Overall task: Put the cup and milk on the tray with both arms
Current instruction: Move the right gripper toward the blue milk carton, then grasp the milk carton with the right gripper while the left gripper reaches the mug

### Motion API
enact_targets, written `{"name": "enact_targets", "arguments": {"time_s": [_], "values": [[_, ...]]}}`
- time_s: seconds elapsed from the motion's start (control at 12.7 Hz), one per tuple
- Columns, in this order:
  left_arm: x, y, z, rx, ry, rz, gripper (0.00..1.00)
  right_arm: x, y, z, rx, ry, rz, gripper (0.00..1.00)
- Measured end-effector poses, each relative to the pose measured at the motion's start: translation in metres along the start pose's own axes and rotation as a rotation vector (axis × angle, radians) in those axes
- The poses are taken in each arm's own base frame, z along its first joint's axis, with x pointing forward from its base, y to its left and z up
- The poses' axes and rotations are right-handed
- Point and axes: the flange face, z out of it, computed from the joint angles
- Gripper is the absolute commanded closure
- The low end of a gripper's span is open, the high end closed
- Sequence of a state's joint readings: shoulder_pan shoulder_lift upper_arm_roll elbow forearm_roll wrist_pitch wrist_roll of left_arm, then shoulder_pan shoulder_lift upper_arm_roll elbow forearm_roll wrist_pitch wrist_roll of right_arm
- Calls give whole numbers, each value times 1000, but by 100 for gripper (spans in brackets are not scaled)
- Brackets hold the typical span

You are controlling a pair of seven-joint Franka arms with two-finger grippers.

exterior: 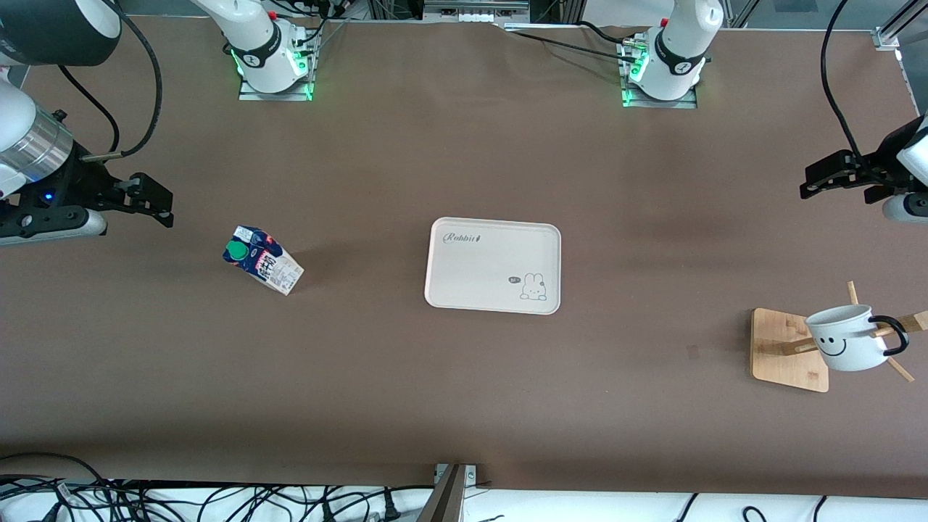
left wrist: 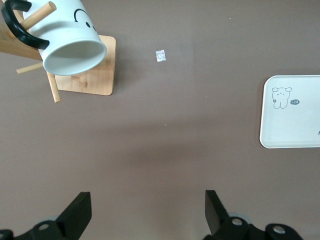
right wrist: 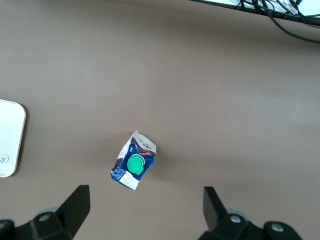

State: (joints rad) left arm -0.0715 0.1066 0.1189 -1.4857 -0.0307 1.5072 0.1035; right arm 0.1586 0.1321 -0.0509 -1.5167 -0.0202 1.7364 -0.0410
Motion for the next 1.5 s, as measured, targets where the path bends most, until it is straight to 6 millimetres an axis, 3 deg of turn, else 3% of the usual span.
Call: {"name": "enact_targets", "arguments": {"time_s": [0.79, 0.95, 1.19, 1.5], "values": [[12, 0, 11, 5, 13, -1, 0, 4, -5, 11, 0, -7, 1, 0], [26, -11, 12, 14, 87, -16, 0, 9, -5, 31, -15, -40, -4, 0], [30, -14, 10, 17, 121, -20, 0, 20, -6, 90, -37, -133, -13, 0], [46, -17, 11, 6, 227, -28, 0, 22, -9, 142, -31, -199, 102, 0]]}}
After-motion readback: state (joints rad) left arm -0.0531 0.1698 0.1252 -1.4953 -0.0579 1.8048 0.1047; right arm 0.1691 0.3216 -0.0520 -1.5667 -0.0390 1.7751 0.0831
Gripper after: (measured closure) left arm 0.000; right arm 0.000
